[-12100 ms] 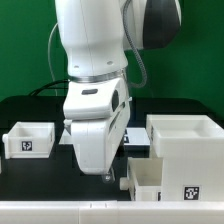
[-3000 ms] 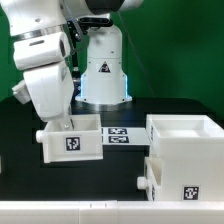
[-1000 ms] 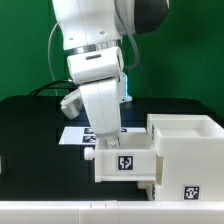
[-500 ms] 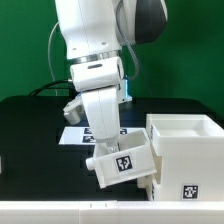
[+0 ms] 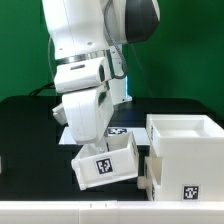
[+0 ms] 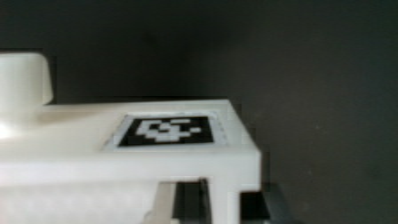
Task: Assemble drawer
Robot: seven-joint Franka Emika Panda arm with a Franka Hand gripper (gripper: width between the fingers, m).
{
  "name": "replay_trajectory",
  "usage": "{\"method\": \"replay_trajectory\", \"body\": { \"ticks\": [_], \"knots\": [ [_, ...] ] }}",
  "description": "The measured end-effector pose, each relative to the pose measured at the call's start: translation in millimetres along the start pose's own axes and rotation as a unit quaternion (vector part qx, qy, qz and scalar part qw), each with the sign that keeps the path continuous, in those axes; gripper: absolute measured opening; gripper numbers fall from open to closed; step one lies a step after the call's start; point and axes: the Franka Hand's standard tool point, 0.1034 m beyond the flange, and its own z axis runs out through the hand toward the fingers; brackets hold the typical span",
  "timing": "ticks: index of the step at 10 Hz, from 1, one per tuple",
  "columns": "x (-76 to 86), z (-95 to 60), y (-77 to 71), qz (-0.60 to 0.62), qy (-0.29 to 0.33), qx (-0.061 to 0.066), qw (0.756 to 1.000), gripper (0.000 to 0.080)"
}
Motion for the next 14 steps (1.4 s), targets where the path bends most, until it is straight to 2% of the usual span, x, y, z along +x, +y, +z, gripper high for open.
{"method": "replay_trajectory", "body": {
  "ticks": [3,5,6,7,9,12,13,14],
  "knots": [
    [-1.1,-0.6,0.5,-0.003,-0.002,-0.001,1.0,0.004],
    [-11.7,-10.4,7.8,-0.018,-0.017,-0.03,0.999,0.004],
    [-24.3,-6.0,6.0,-0.01,-0.018,-0.025,0.999,0.004],
    [-38.8,5.1,0.6,-0.001,-0.017,-0.019,1.0,0.004],
    [-51.8,20.1,-8.4,0.014,-0.011,-0.012,1.0,0.004],
    [-53.7,19.6,-8.0,0.016,-0.011,-0.012,1.0,0.004],
    [-53.9,19.9,-8.4,0.017,-0.011,-0.012,1.0,0.0115],
    [-53.9,20.0,-8.5,0.017,-0.011,-0.012,1.0,0.0115]
  ]
}}
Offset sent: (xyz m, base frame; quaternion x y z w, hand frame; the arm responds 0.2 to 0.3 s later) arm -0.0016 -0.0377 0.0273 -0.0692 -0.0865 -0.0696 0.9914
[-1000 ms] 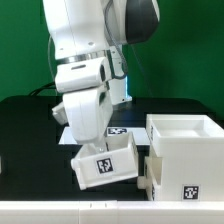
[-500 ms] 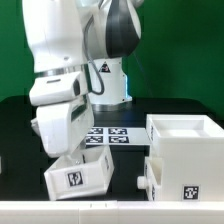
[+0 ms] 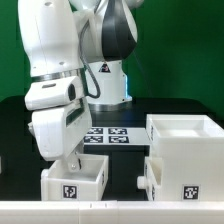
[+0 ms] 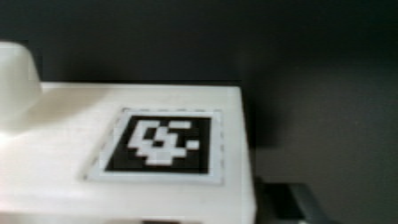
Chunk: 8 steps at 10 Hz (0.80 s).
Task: Assemble drawer
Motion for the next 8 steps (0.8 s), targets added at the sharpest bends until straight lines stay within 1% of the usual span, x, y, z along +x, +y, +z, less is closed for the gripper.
{"method": "replay_trajectory", "body": {
  "ticks": [1,2,3,4,5,6,8],
  "knots": [
    [0.0,0.1,-0.1,0.0,0.0,0.0,1.0,0.0299],
    [0.0,0.1,-0.1,0.0,0.0,0.0,1.0,0.0434],
    [0.0,0.2,-0.1,0.0,0.0,0.0,1.0,0.0434],
    [0.0,0.2,-0.2,0.0,0.0,0.0,1.0,0.0596],
    [0.0,0.2,-0.2,0.0,0.0,0.0,1.0,0.0633],
    [0.0,0.2,-0.2,0.0,0.0,0.0,1.0,0.0647],
    [0.0,0.2,-0.2,0.0,0.0,0.0,1.0,0.0647]
  ]
}}
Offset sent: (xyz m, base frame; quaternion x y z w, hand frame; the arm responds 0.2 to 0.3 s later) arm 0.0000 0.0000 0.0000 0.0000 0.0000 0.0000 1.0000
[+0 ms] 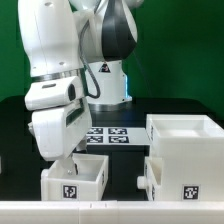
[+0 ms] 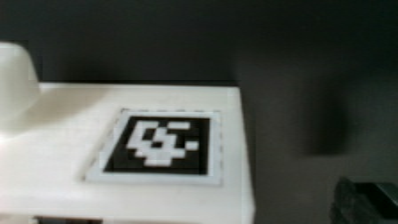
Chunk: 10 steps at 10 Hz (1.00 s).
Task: Assemble drawer
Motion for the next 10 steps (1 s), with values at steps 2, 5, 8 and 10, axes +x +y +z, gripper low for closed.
{"method": "replay_trajectory", "body": {
  "ticks": [2,5,8,10],
  "knots": [
    [0.0,0.0,0.0,0.0,0.0,0.0,1.0,0.0649],
    [0.0,0.0,0.0,0.0,0.0,0.0,1.0,0.0337],
    [0.0,0.1,-0.1,0.0,0.0,0.0,1.0,0.0044],
    [1.5,-7.1,6.8,-0.008,-0.003,-0.012,1.0,0.0037]
  ]
}}
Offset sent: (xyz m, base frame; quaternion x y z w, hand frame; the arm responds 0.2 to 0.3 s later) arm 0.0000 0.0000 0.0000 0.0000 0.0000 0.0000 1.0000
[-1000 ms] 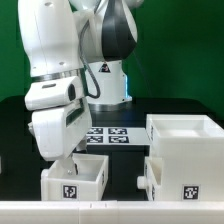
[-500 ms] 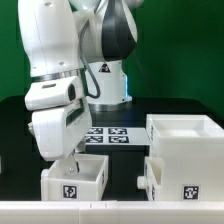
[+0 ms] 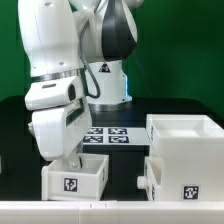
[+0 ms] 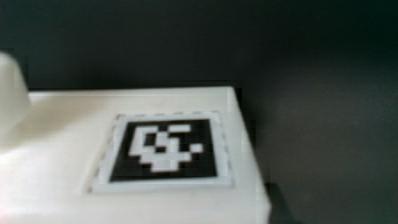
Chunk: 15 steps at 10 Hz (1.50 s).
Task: Assemble drawer
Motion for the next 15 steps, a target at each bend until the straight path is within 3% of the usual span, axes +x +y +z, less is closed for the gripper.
{"method": "replay_trajectory", "body": {
  "ticks": [2,4,5,6,7,12,13,15],
  "knots": [
    [2.9,-16.3,10.3,-0.011,-0.007,-0.013,1.0,0.0037],
    [28.0,-33.1,18.0,-0.011,-0.015,-0.014,1.0,0.0037],
    [43.8,-32.2,16.4,-0.016,-0.019,-0.002,1.0,0.0037],
    [49.6,-30.5,19.1,-0.02,-0.018,0.009,1.0,0.0038],
    [55.4,-28.7,22.1,-0.019,-0.016,0.011,1.0,0.0038],
    [57.0,-26.0,18.9,-0.039,-0.018,0.015,0.999,0.0038],
    [60.2,-22.2,10.7,-0.046,-0.019,0.024,0.998,0.0038],
    [58.0,-28.2,13.8,-0.05,-0.023,0.036,0.998,0.0038]
  ]
}}
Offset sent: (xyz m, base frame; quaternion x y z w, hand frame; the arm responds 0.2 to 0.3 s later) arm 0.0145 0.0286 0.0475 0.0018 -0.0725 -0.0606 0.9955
